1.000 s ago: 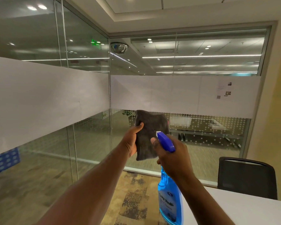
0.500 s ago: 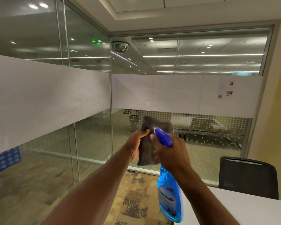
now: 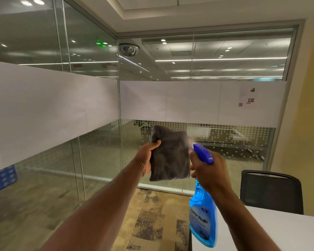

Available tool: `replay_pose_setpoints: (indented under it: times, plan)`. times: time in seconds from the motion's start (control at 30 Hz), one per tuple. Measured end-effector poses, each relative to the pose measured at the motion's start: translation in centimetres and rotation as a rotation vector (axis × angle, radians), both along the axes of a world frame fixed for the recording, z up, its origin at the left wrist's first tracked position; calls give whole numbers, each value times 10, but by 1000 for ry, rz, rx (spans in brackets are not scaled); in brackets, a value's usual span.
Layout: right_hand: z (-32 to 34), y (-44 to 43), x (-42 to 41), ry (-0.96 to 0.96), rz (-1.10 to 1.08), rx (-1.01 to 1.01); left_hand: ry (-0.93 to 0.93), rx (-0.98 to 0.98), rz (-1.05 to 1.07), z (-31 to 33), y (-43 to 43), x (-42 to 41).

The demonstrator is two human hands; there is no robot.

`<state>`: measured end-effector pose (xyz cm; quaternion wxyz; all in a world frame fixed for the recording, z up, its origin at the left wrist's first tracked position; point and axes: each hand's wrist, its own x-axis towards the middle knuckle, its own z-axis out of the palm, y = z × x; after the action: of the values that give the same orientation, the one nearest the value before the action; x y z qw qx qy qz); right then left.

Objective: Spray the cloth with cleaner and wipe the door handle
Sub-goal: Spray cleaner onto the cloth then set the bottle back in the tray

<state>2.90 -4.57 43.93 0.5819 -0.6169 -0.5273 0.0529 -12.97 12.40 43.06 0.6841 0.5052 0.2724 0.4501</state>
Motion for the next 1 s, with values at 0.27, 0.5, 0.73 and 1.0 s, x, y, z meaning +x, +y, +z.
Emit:
replay_pose_setpoints:
  times: [0.27,0.5,0.73,1.0]
  plan:
    - [-23,-8,-1,-75,19,-28,-48,-18,50,4,5,15]
    - [-43,-13,-20,-105,107,-66,-105,-23,72,11,11,24]
    - [-55,-11,-34,-108,136,-135,-113,-11,55,13,10,31]
    - [-42,-12,-34,-94,117,-26,-96,-32,66,2,10,36]
